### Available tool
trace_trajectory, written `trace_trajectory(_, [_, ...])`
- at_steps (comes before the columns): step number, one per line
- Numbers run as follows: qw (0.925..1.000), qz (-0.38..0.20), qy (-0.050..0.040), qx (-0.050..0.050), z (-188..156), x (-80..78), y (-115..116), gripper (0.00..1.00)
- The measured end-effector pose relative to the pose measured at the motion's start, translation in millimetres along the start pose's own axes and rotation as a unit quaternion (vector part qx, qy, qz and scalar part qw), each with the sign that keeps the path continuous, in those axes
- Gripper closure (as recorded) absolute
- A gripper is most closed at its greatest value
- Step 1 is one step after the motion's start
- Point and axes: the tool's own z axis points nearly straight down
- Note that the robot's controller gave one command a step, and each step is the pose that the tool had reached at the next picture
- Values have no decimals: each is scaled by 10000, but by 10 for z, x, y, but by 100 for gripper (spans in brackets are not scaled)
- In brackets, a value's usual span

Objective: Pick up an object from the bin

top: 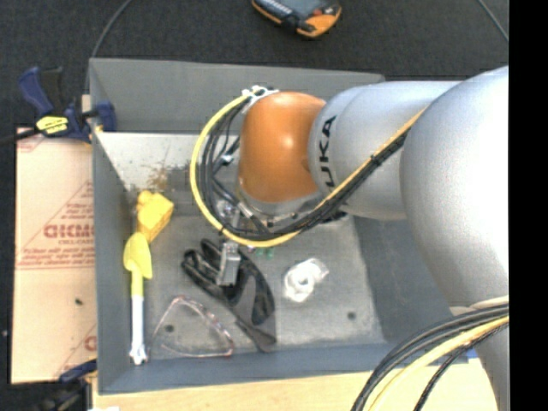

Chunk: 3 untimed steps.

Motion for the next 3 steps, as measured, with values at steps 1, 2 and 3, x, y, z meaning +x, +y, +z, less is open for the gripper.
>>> trace_trajectory(1, [9994,339,80,15,676,10,-105,0])
trace_trajectory(2, [9933,1154,-2,-7,639,139,-114,0])
trace_trajectory(3, [9994,344,40,4,643,-18,-108,100])
